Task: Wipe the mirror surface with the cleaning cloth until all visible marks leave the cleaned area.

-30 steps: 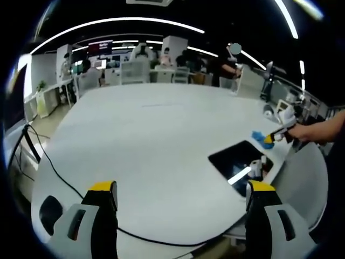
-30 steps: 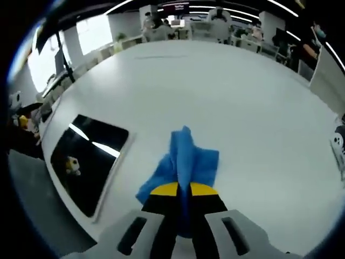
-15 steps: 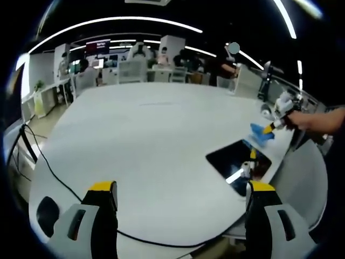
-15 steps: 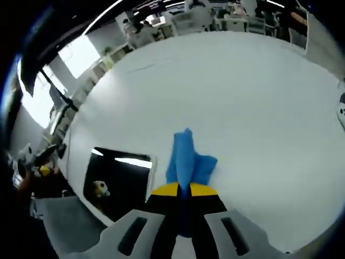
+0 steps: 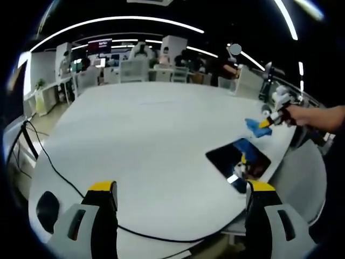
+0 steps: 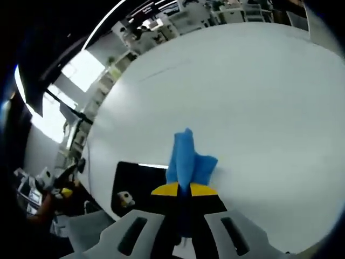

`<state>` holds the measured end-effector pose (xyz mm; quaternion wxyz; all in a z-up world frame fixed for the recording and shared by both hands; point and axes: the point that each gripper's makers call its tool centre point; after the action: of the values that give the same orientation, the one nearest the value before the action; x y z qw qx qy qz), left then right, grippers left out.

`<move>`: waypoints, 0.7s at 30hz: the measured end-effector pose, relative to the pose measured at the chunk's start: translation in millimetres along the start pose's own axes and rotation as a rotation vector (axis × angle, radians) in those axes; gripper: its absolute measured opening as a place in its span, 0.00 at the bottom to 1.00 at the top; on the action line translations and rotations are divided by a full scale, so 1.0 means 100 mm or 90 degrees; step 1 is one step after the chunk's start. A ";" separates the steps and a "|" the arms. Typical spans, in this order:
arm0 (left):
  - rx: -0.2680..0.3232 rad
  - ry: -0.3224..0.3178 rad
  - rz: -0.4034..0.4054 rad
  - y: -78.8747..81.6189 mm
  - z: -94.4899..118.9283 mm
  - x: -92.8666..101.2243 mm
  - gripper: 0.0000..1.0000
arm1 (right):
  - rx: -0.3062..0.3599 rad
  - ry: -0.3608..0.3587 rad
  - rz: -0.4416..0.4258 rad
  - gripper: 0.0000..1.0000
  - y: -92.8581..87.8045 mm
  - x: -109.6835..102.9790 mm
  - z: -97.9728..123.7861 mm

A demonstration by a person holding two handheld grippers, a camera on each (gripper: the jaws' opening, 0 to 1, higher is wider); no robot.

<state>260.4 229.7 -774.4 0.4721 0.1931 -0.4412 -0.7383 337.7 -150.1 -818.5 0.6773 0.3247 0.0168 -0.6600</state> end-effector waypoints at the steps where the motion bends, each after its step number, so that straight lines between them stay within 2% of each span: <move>1: 0.000 0.003 0.001 -0.01 0.02 -0.02 1.00 | -0.008 0.000 0.007 0.00 0.00 -0.05 -0.09; 4: -0.004 0.011 0.005 -0.04 0.06 -0.06 1.00 | -0.042 -0.036 0.021 0.00 -0.09 -0.02 -0.31; 6: -0.006 0.012 0.005 -0.05 0.07 -0.07 1.00 | -0.072 -0.067 0.042 0.00 -0.21 0.04 -0.48; 7: -0.005 0.013 0.005 -0.05 0.08 -0.08 1.00 | -0.100 -0.083 0.068 0.00 -0.32 0.10 -0.57; 8: -0.005 0.014 0.005 -0.05 0.08 -0.08 1.00 | -0.054 -0.055 0.083 0.00 -0.21 -0.02 -0.54; 9: -0.005 0.015 0.006 -0.06 0.09 -0.09 1.00 | -0.074 -0.084 0.024 0.00 -0.30 -0.09 -0.34; 10: -0.004 0.017 0.007 -0.06 0.09 -0.10 1.00 | -0.086 -0.077 0.060 0.00 -0.35 -0.13 -0.26; 11: -0.004 0.018 0.009 -0.07 0.10 -0.10 1.00 | -0.086 -0.077 0.068 0.00 -0.27 0.00 -0.45; 17: -0.012 0.016 0.008 -0.12 0.10 -0.10 1.00 | -0.091 -0.092 0.068 0.00 -0.21 0.09 -0.56; 20: -0.015 0.014 0.007 -0.14 0.10 -0.12 1.00 | -0.084 -0.090 0.080 0.00 -0.21 -0.02 -0.62; 21: -0.018 0.015 0.005 -0.15 0.10 -0.13 1.00 | -0.076 -0.096 0.099 0.00 -0.21 -0.12 -0.59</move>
<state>251.8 248.4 -783.3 0.4830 0.1929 -0.4260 -0.7403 341.1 -110.3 -868.3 0.7438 0.2332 -0.0201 -0.6261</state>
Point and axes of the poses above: the point that each gripper's makers call its tool centre point, and the gripper's own axes: z roughly backward along the fingers, x roughly to its right, y roughly out of its top, and after that the axes turned 3 degrees about -z, right-handed
